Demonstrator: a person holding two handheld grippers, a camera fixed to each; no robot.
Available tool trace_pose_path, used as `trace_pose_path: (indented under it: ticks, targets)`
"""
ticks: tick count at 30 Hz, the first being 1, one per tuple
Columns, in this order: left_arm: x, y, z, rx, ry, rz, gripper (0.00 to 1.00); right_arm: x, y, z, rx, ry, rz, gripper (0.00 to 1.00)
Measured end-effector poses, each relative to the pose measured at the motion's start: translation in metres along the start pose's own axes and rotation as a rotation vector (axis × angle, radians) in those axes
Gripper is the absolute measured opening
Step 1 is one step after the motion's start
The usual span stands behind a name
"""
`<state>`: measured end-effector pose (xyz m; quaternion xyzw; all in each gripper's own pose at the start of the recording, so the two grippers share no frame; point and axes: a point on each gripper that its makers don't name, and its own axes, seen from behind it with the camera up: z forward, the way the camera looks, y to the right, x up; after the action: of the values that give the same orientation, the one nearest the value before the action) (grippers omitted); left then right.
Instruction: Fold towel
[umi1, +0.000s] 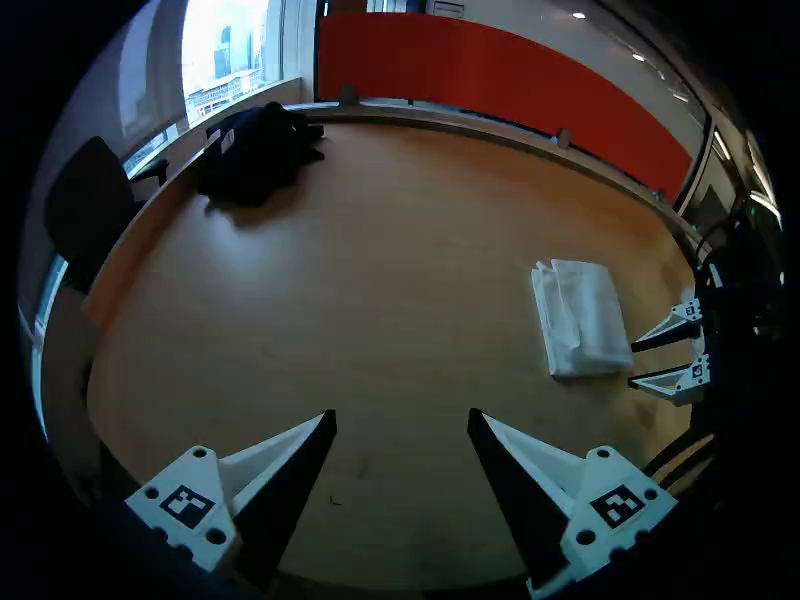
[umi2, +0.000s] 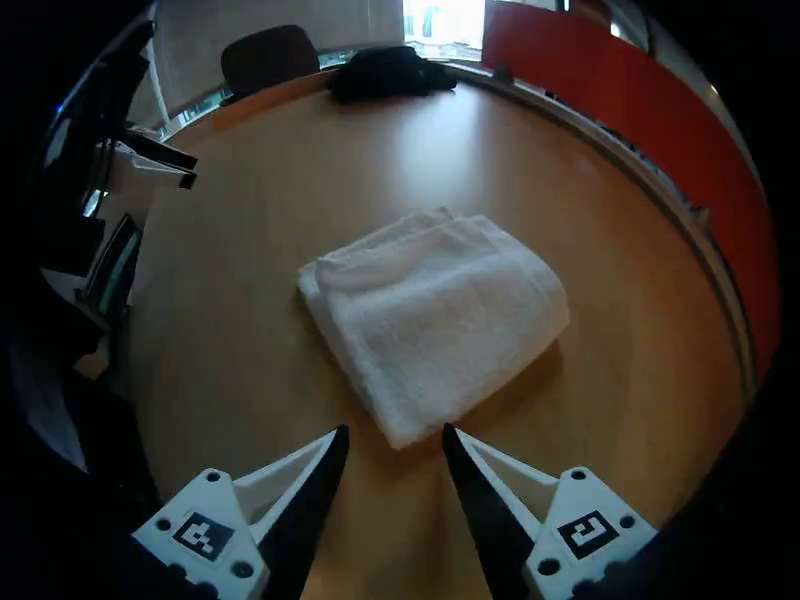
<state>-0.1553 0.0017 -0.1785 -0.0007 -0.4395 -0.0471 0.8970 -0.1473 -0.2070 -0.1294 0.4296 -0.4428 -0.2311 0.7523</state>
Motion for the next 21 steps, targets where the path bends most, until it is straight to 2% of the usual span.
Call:
trace_pose_path:
  ticks: [3, 10, 18, 21]
  targets:
    - [-0.0017, 0.0001, 0.0000, -0.001, -0.002, -0.001, 0.98, -0.0024, 0.0003, 0.0006, -0.002, -0.003, 0.012, 0.66]
    - [-0.0027, -0.0004, -0.0004, 0.000, -0.002, -0.003, 0.98, -0.0081, 0.0008, 0.0036, -0.012, -0.018, 0.023, 0.41]
    - [-0.0022, -0.0012, -0.0014, -0.001, -0.001, -0.005, 0.98, -0.0100, 0.0055, 0.0056, -0.037, -0.014, 0.044, 0.24]
    - [-0.0031, -0.0012, -0.0014, -0.002, -0.001, -0.006, 0.98, -0.0103, 0.0049, 0.0063, -0.034, -0.010, 0.055, 0.12]
